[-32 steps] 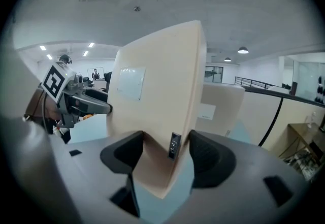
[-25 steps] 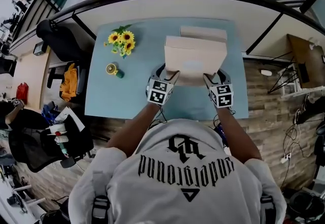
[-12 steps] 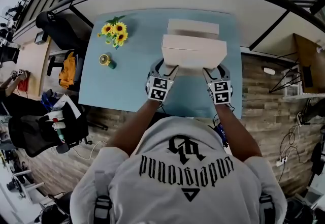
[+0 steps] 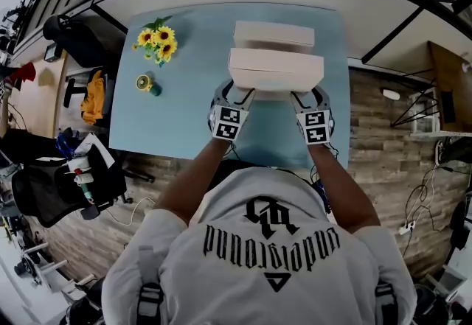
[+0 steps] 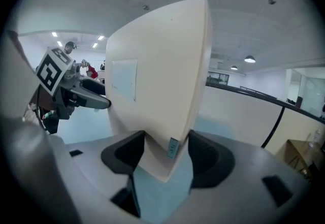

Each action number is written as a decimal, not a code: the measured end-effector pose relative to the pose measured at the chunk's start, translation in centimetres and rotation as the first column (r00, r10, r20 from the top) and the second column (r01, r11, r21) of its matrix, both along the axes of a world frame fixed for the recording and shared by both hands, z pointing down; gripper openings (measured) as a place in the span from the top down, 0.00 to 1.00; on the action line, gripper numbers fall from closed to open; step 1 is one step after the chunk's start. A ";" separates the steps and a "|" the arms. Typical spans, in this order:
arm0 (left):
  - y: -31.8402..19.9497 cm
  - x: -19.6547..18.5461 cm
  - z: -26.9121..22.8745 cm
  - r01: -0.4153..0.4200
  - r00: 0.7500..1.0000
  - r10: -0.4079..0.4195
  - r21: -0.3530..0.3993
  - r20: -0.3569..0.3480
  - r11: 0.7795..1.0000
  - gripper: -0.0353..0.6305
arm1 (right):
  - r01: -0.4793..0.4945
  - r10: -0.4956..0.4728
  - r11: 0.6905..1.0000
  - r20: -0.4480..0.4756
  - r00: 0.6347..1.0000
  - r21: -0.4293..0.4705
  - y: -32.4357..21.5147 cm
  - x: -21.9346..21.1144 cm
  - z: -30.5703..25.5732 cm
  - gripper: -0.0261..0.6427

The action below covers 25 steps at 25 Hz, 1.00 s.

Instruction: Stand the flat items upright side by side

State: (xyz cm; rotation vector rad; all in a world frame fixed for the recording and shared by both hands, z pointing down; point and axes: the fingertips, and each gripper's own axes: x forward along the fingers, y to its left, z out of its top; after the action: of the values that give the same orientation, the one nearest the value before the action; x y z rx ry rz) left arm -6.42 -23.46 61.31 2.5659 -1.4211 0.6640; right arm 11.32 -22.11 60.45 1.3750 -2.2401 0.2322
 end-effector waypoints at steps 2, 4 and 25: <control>-0.6 -0.1 0.4 0.001 1.000 -0.001 -0.010 0.006 1.000 0.51 | 0.001 -0.001 1.000 -0.010 1.000 -0.001 -0.6 -0.1 0.4 0.56; -1.2 -0.3 1.0 0.004 1.000 -0.003 -0.016 0.009 1.000 0.51 | 0.003 -0.003 1.000 -0.021 1.000 -0.003 -1.2 -0.3 0.9 0.56; -5.9 -1.0 5.5 -0.036 0.999 0.038 -0.088 0.025 0.995 0.51 | -0.023 0.018 0.997 -0.066 0.998 -0.076 -5.4 -0.9 5.1 0.57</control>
State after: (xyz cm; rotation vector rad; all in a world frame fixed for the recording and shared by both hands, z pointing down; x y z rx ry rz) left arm -7.43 -29.37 66.78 2.5313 -1.3241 0.7517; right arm 10.38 -27.51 65.52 1.3464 -2.1428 0.2736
